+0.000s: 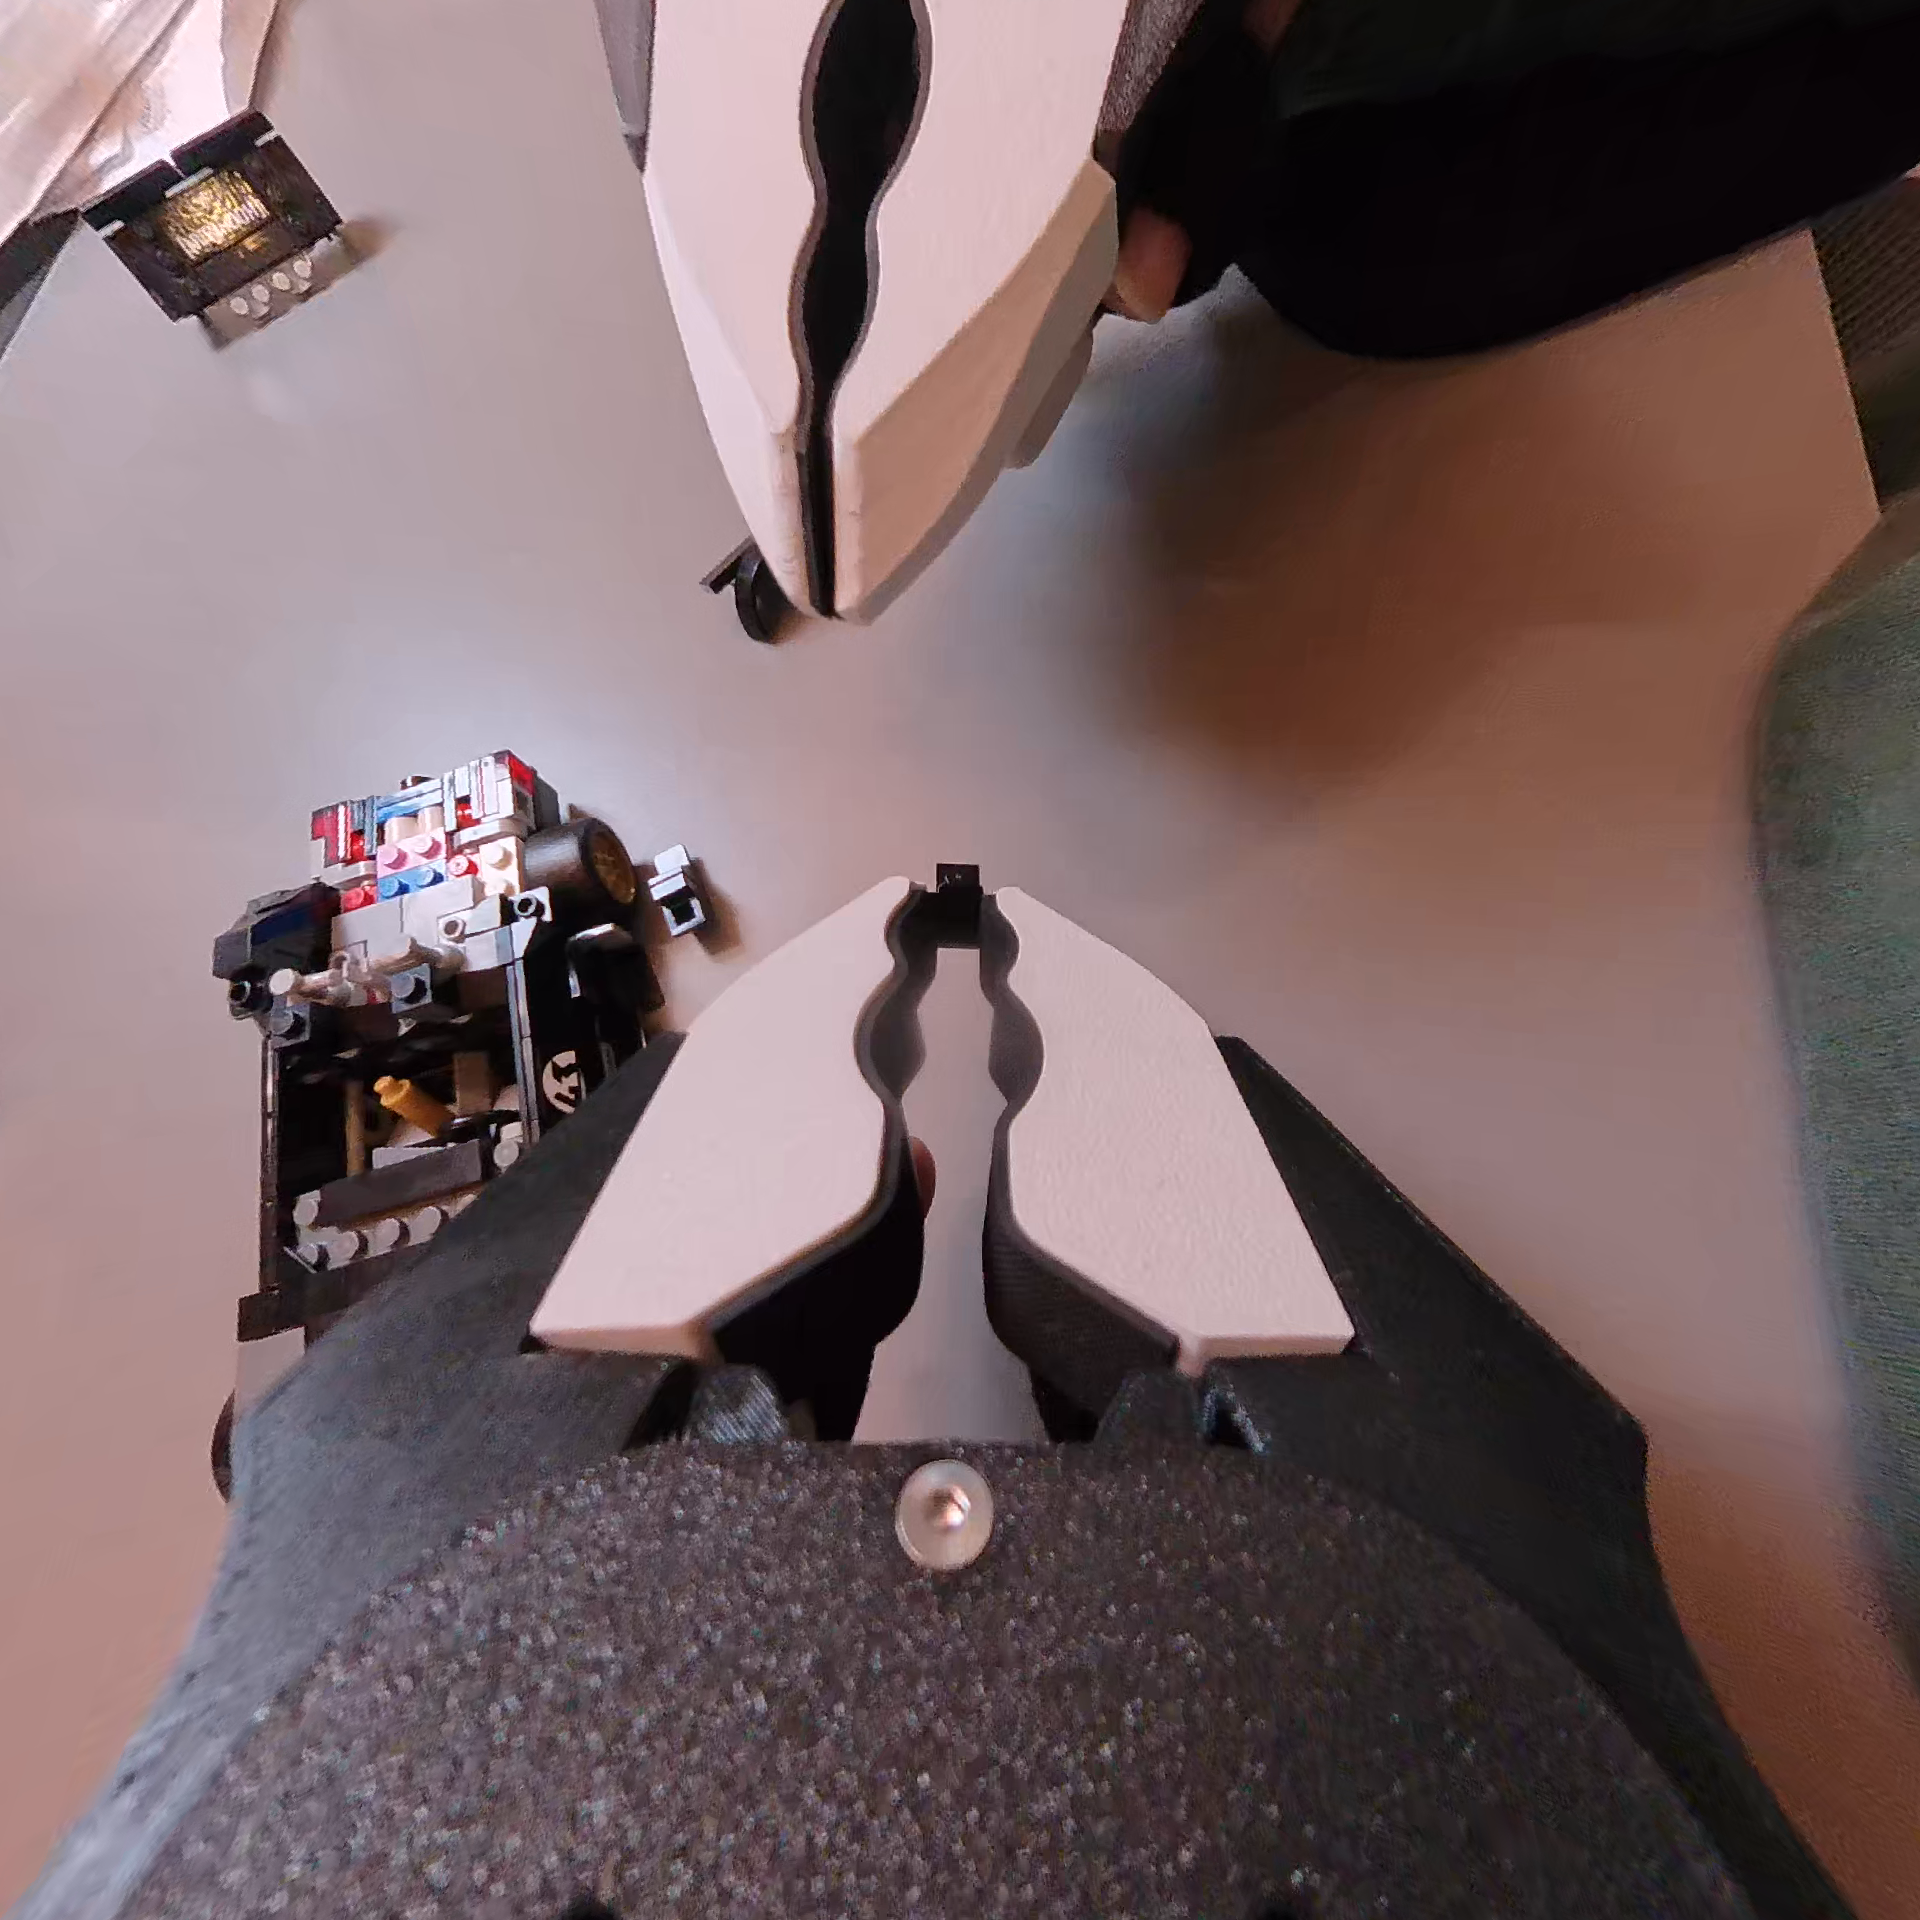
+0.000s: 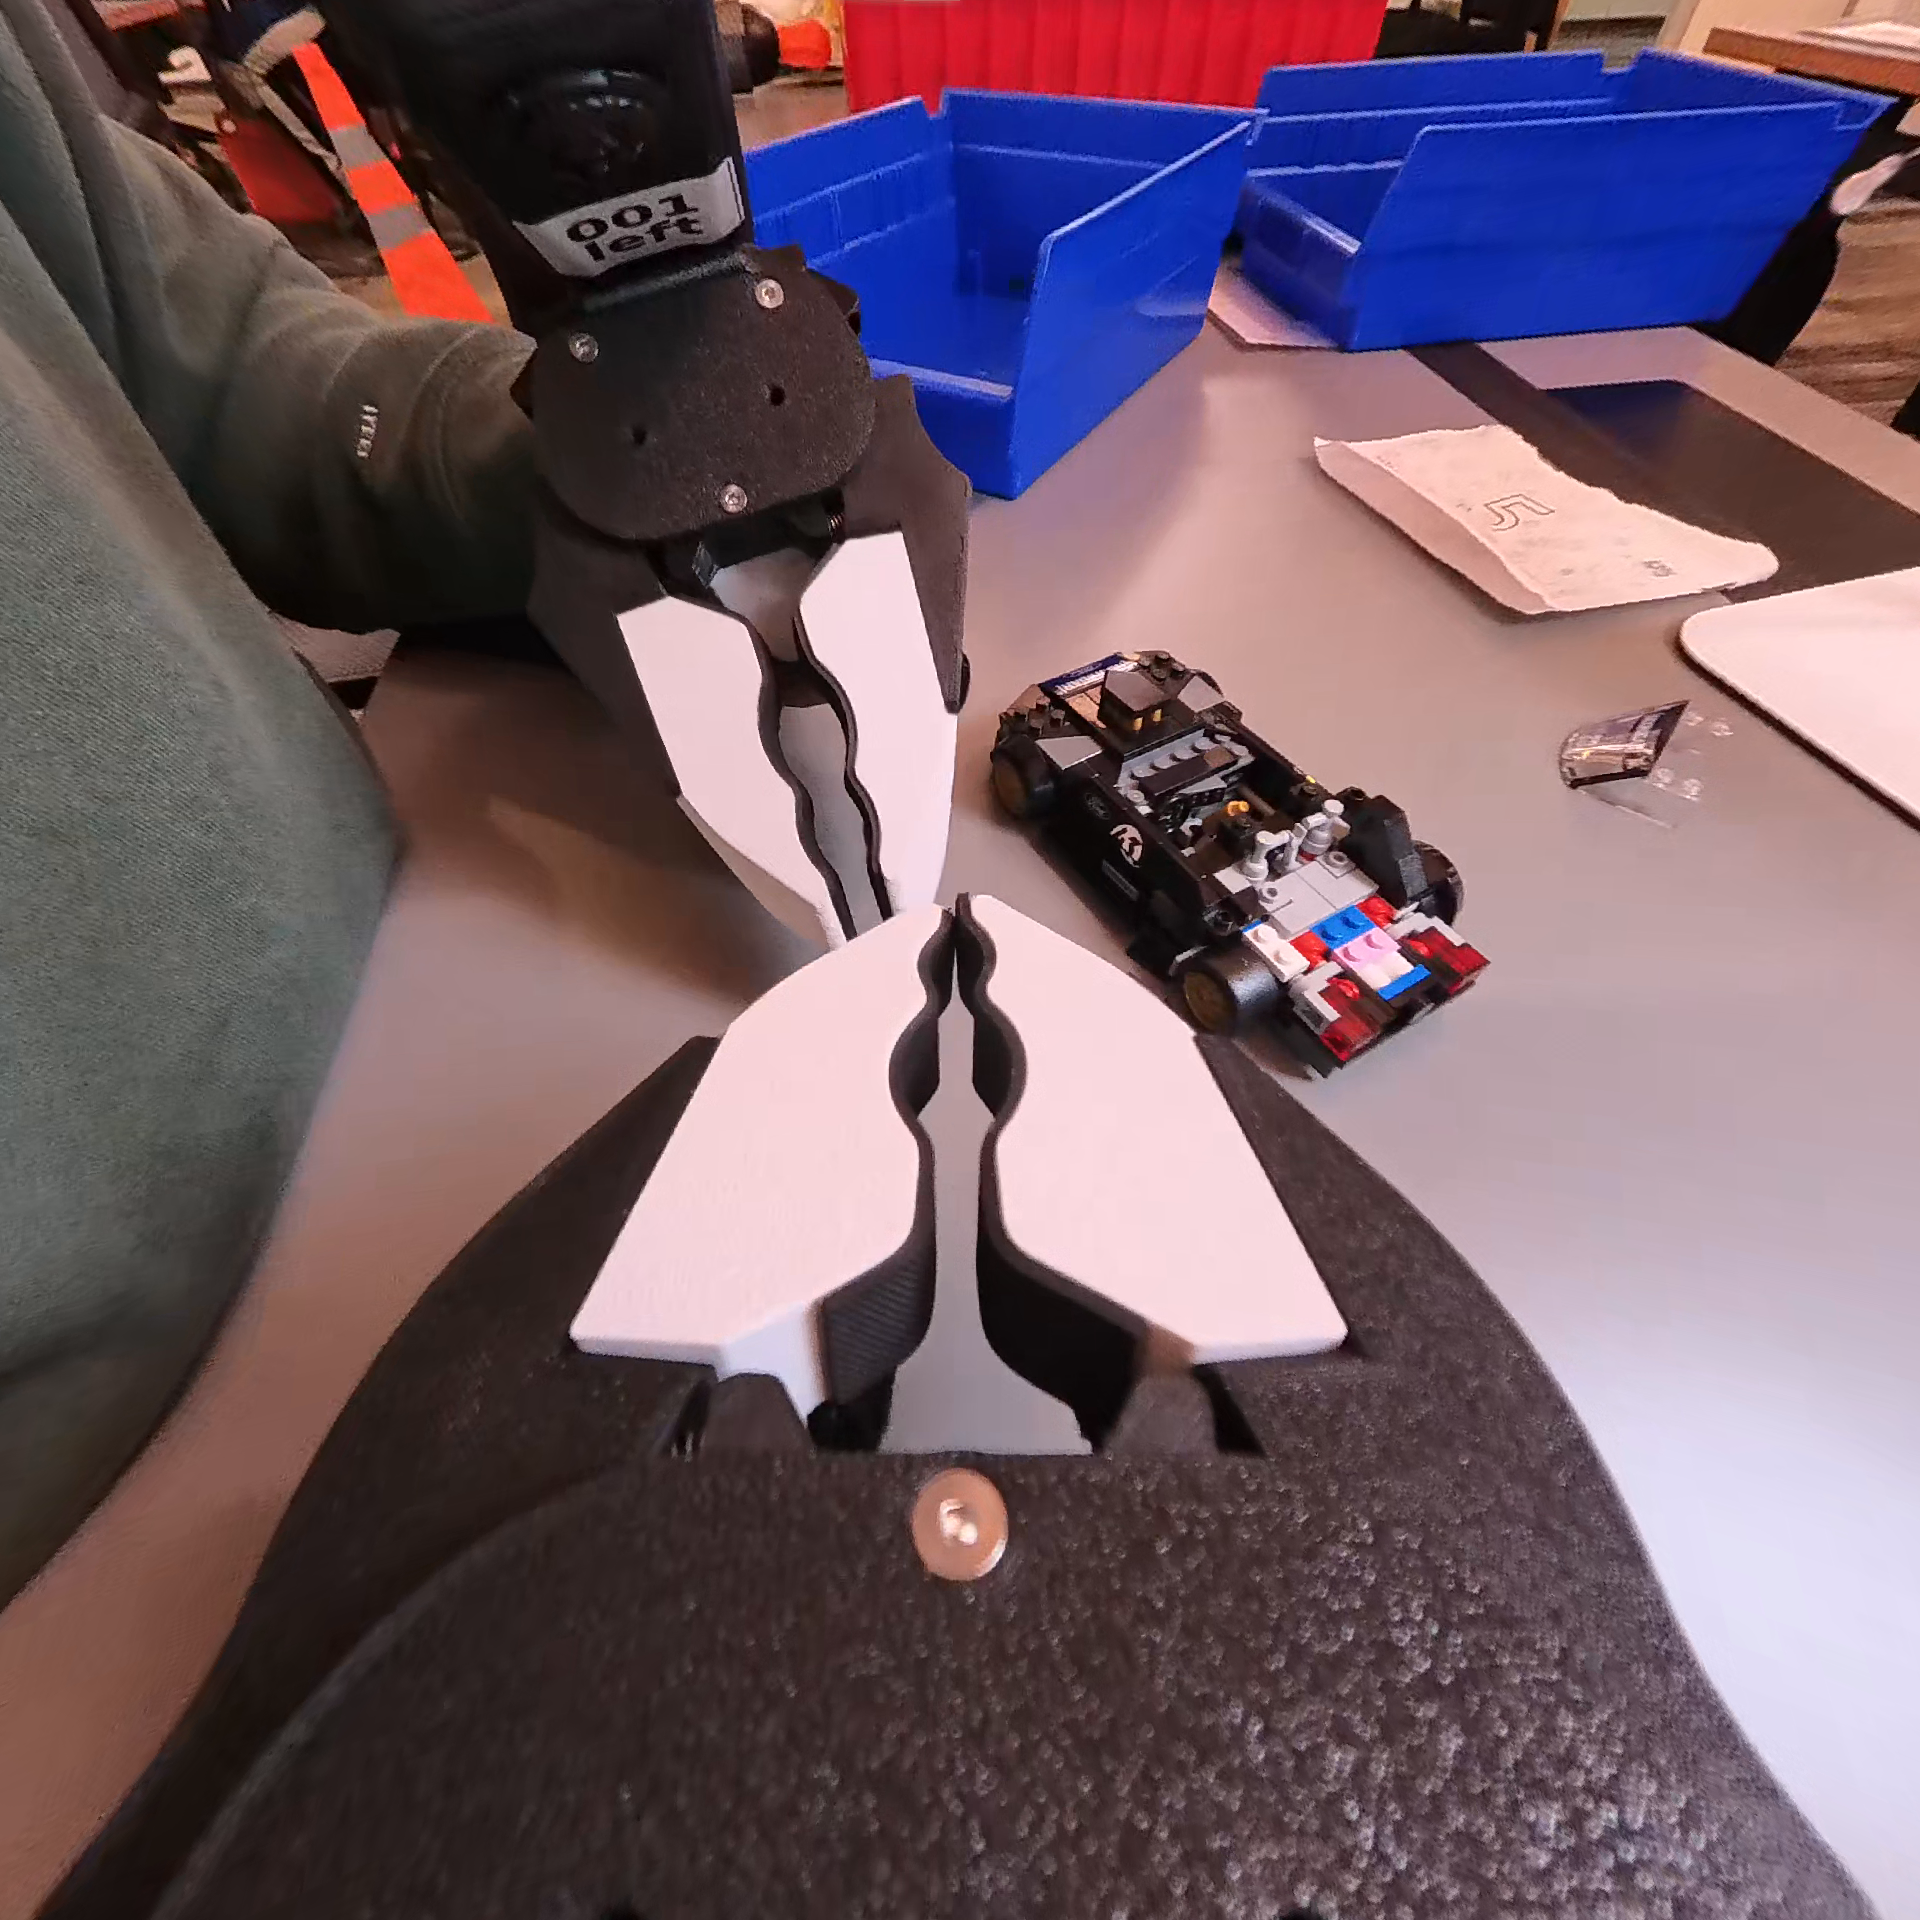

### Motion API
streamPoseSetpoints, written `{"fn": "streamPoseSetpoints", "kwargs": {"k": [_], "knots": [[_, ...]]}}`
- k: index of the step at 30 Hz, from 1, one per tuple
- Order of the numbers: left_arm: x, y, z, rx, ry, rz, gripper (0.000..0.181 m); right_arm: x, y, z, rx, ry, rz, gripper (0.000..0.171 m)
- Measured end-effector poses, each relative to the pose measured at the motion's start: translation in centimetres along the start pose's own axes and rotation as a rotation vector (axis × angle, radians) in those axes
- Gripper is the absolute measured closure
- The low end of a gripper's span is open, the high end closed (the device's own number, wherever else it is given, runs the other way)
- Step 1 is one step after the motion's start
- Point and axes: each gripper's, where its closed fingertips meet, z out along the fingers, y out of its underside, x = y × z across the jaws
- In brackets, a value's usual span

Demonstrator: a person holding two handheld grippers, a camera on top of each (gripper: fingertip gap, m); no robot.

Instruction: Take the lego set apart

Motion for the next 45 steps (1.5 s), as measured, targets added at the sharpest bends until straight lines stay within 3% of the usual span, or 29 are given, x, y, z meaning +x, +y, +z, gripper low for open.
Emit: {"fn": "streamPoseSetpoints", "kwargs": {"k": [14,21,33,45], "knots": [[-0.8,-0.6,-0.5,0.049,-0.025,-0.027,0.172,2.2,-0.7,-0.6,0.084,0.098,0.052,0.167],[-2.3,-2.0,-1.9,0.165,-0.075,-0.088,0.172,3.4,-1.4,-1.4,0.146,0.159,0.072,0.162],[-4.0,-1.5,-2.4,0.164,-0.155,-0.104,0.172,1.0,-1.3,0.5,0.085,0.107,0.009,0.158],[-6.6,-0.4,-4.5,0.143,-0.345,-0.166,0.173,-0.9,-1.0,3.4,-0.038,0.150,-0.042,0.152]]}}
